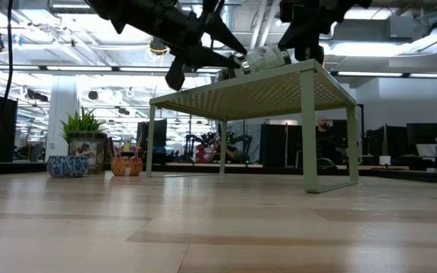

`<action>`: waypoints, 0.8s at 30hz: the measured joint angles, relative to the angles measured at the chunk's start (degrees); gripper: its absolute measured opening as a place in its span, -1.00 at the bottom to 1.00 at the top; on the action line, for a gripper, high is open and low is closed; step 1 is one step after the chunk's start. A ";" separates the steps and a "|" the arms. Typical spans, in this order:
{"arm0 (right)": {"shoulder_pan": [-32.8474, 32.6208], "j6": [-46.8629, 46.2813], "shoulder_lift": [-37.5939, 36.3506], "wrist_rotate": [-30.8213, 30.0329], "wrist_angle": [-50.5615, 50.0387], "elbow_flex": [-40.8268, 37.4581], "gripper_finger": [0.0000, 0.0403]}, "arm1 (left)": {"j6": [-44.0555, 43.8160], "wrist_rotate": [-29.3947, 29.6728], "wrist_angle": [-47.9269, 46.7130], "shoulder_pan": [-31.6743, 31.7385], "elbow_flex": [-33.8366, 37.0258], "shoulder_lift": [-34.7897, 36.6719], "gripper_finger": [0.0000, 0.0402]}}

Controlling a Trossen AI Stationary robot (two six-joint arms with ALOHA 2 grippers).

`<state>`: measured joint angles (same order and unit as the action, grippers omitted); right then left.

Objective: Stock candles on shelf
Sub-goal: Put the bottom silver scented candle on the shelf

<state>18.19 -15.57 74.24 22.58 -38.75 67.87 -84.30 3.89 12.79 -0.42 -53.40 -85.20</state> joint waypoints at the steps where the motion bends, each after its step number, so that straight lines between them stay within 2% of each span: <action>1: -0.26 0.28 0.00 -0.65 -0.46 0.66 -1.00 | -0.02 -0.43 -0.64 0.12 0.04 -0.02 -0.41; 12: -0.75 2.06 0.14 -3.16 -1.50 2.52 -1.00 | -0.15 -0.52 -2.50 0.43 0.06 -0.08 -0.43; 18: -1.01 1.69 -1.06 -8.97 -1.88 2.50 -1.00 | 1.09 -2.10 -3.08 0.02 0.14 2.84 -0.58; 22: -1.34 2.40 -4.13 -15.02 -2.76 2.50 -1.00 | 4.07 3.45 -5.19 -0.10 0.08 9.38 -0.82; 24: -1.19 2.47 -4.92 -15.67 -4.11 2.50 -1.00 | 6.96 7.18 -6.34 0.31 0.12 11.81 -0.95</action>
<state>16.99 -13.09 69.31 6.91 -42.86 70.37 -77.33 11.07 6.45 -0.12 -53.28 -73.38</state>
